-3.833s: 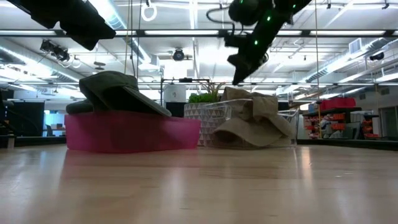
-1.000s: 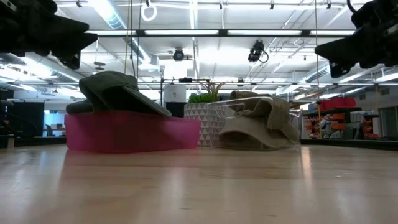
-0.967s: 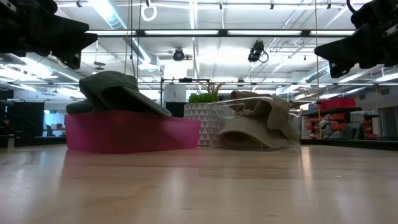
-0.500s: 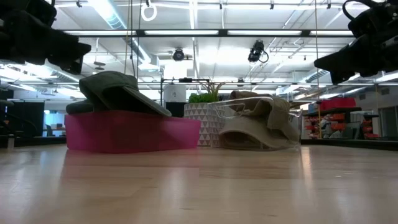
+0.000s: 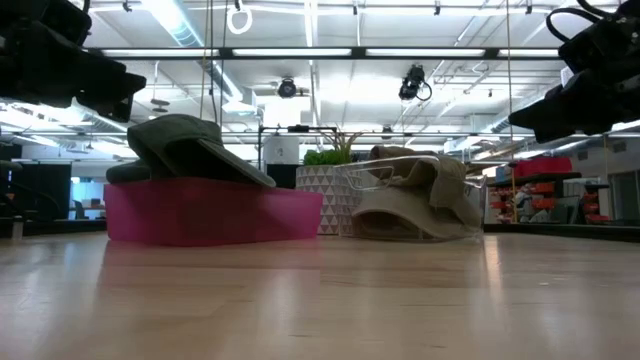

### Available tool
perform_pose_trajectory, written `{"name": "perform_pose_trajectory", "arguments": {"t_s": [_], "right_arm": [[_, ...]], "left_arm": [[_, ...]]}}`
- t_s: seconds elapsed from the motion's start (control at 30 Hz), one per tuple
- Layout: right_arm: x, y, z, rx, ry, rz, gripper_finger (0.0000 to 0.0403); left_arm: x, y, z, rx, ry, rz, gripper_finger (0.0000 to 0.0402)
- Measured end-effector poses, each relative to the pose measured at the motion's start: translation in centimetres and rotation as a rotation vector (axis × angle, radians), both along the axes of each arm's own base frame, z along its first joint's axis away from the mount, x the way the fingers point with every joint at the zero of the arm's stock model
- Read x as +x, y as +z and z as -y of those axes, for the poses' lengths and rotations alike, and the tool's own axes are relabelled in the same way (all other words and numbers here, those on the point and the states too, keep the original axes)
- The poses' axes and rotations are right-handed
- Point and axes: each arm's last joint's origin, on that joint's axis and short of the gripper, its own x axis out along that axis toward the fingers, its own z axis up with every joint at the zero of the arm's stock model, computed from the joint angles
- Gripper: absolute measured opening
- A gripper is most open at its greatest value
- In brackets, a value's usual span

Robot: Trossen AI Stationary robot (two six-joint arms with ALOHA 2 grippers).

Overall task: Pick & Place hat
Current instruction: Return to Home Position

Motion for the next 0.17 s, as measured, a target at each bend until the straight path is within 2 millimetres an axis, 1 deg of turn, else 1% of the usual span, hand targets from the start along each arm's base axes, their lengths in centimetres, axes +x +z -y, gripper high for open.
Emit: {"name": "perform_pose_trajectory", "arguments": {"t_s": [0.17], "right_arm": [[0.0,0.02,0.0,0.0,0.0,0.001,0.0011]], "left_arm": [[0.0,0.01,0.0,0.0,0.0,0.001,0.0138]]}}
